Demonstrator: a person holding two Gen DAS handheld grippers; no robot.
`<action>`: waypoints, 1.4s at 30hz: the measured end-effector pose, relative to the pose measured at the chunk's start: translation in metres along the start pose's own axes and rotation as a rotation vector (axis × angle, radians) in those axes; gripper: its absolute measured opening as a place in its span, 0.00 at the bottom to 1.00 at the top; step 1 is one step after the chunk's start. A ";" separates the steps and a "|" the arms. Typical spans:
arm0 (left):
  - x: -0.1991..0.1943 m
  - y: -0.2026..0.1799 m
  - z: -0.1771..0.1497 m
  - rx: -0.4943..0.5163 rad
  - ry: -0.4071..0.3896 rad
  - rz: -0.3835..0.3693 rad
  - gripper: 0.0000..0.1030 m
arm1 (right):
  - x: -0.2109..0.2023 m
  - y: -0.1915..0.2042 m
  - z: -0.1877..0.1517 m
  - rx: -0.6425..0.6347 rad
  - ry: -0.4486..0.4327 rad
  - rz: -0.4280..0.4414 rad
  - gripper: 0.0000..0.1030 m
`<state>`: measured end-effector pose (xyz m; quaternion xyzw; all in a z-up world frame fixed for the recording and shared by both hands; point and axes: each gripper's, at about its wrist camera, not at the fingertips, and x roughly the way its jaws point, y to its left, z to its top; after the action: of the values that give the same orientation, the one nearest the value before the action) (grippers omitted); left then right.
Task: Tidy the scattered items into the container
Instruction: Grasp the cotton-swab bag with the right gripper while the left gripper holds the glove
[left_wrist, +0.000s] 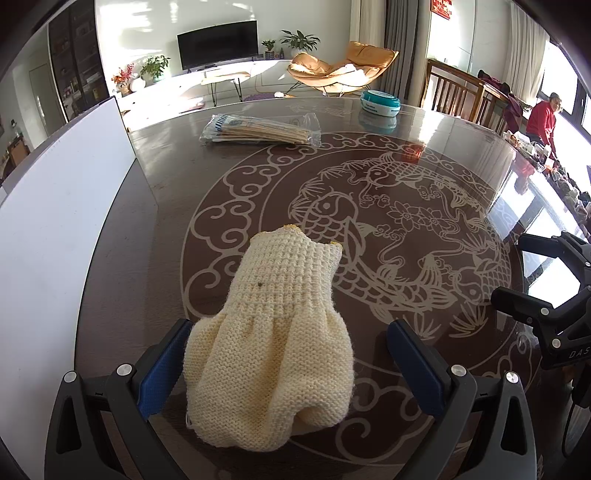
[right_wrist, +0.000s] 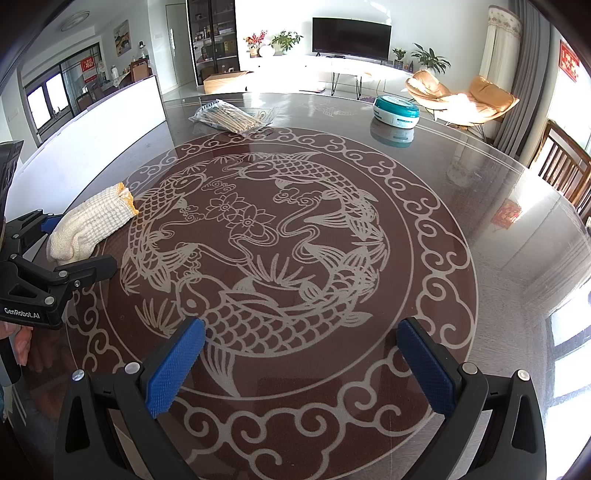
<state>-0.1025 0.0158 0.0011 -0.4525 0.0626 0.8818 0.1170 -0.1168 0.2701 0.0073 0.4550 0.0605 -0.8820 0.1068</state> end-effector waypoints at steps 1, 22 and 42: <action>0.000 0.000 0.000 0.000 0.000 0.000 1.00 | 0.000 0.000 0.000 0.000 0.000 0.000 1.00; 0.001 0.001 -0.001 -0.002 -0.001 0.000 1.00 | 0.006 0.002 0.009 -0.073 0.026 0.051 1.00; -0.002 0.003 -0.003 -0.002 -0.001 0.001 1.00 | 0.172 0.134 0.252 -0.743 0.043 0.201 0.98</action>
<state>-0.1002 0.0121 0.0009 -0.4521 0.0619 0.8822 0.1163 -0.3804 0.0660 0.0117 0.4075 0.3335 -0.7752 0.3489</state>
